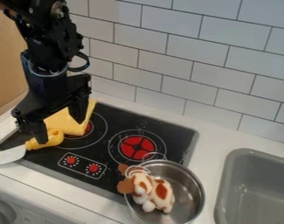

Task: Move the yellow knife to the top right side of the burner

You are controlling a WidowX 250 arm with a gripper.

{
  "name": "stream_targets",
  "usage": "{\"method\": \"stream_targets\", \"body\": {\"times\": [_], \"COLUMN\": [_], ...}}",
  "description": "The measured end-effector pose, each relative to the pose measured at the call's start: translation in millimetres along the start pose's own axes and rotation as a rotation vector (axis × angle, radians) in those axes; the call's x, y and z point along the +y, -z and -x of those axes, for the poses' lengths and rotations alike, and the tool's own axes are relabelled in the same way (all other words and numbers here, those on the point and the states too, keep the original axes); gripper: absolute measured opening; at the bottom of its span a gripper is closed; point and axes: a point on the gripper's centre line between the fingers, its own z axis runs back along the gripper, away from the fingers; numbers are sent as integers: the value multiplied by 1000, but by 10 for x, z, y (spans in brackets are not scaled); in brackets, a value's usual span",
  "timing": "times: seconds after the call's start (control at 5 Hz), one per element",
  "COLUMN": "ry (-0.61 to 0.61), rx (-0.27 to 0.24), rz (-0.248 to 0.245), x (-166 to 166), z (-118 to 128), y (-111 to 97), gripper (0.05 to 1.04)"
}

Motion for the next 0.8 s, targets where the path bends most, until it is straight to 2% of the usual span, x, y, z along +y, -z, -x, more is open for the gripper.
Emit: {"method": "stream_targets", "body": {"times": [0.2,0.4,0.6,0.8], "ry": [-116,-340,-569,-770], "rx": [-8,-21,5,44], "rz": [33,3,-33,-33], "x": [-16,26,-84,-174], "z": [1,-7,-37,-138], "y": [-49,-53,13,124], "gripper": [999,999,999,999]}}
